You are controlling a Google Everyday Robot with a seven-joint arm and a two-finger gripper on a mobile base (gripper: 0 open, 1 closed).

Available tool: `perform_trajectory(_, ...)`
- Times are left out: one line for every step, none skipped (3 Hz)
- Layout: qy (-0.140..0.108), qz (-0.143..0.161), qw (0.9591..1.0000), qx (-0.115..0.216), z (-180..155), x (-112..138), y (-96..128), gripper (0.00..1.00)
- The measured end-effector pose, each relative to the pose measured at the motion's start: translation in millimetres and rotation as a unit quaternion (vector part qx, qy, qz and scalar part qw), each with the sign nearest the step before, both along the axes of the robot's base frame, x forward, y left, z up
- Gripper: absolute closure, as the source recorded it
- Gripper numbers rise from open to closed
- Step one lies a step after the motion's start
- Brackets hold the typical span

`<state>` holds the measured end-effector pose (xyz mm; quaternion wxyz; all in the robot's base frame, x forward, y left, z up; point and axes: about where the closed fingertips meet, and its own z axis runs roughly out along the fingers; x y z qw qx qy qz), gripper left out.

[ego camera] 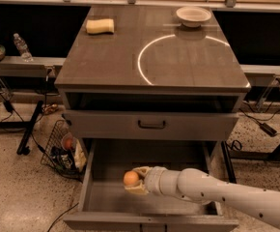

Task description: Pick orange from middle drawer and place on counter

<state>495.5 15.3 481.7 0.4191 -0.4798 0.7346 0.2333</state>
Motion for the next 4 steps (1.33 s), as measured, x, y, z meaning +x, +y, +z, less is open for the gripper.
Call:
perform_trajectory(-0.016, -0.006, 0.9996, -0.023, 36.0, -3.9, -4.6, 1.0)
perform_trajectory(-0.021, -0.01, 0.9981, -0.057, 76.1, -29.0, -6.9, 1.0)
perform_trajectory(-0.058, -0.01, 0.9948, -0.082, 110.2, -21.1, -12.4, 1.0)
perform_trajectory(-0.06, -0.011, 0.9946, -0.083, 113.2, -20.9, -13.4, 1.0)
